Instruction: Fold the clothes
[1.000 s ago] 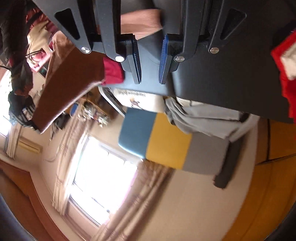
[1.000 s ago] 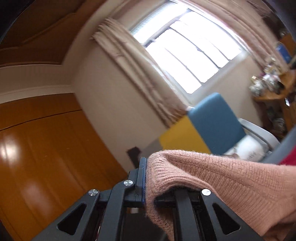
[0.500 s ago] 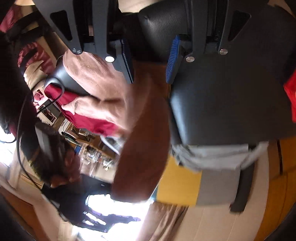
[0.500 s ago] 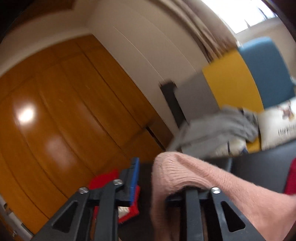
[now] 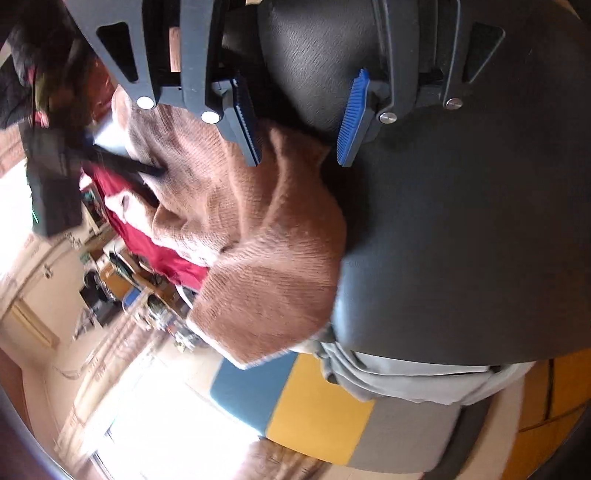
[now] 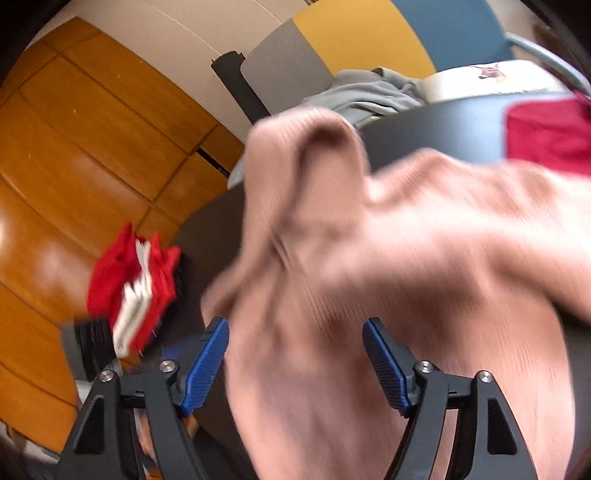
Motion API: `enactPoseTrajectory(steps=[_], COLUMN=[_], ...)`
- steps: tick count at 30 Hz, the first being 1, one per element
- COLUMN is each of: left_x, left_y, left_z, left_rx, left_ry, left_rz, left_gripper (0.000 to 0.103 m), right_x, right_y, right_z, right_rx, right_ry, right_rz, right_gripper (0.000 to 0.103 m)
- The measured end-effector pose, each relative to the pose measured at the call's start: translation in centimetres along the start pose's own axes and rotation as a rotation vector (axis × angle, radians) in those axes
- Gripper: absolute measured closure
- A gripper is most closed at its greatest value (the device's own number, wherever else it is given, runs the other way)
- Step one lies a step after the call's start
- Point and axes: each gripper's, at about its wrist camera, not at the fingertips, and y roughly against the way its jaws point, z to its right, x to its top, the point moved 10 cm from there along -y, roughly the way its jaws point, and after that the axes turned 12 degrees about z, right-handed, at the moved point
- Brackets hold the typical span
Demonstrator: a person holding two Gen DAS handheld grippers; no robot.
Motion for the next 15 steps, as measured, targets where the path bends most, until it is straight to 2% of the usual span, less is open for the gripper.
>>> enactPoseTrajectory(steps=[3, 5, 8, 10, 12, 13, 15], left_x=[-0.1, 0.1, 1.6, 3.9, 6.7, 8.2, 11.2], left_y=[-2.9, -4.6, -5.2, -4.1, -1.6, 0.0, 3.2], left_z=[0.4, -0.5, -2.1, -2.9, -3.2, -3.4, -3.8], left_rx=[0.030, 0.041, 0.003, -0.010, -0.043, -0.055, -0.069], left_ry=[-0.048, 0.012, 0.155, 0.197, 0.226, 0.237, 0.239], left_rz=[-0.031, -0.052, -0.020, 0.044, 0.112, 0.150, 0.218], left_gripper=[0.060, 0.061, 0.094, 0.098, 0.098, 0.098, 0.099], right_x=[-3.2, -4.7, -6.1, -6.8, -7.9, -8.2, -8.0], right_y=[3.0, 5.1, 7.8, 8.5, 8.3, 8.1, 7.9], right_z=[0.5, 0.7, 2.0, 4.1, 6.2, 6.6, 6.7], right_rx=[-0.068, -0.144, -0.280, -0.356, -0.417, -0.424, -0.410], right_ry=[0.105, 0.188, 0.280, 0.281, 0.276, 0.294, 0.317], right_rz=[0.022, 0.044, 0.073, 0.051, -0.013, -0.020, -0.004], right_gripper=[0.024, 0.023, 0.021, 0.016, 0.012, 0.011, 0.001])
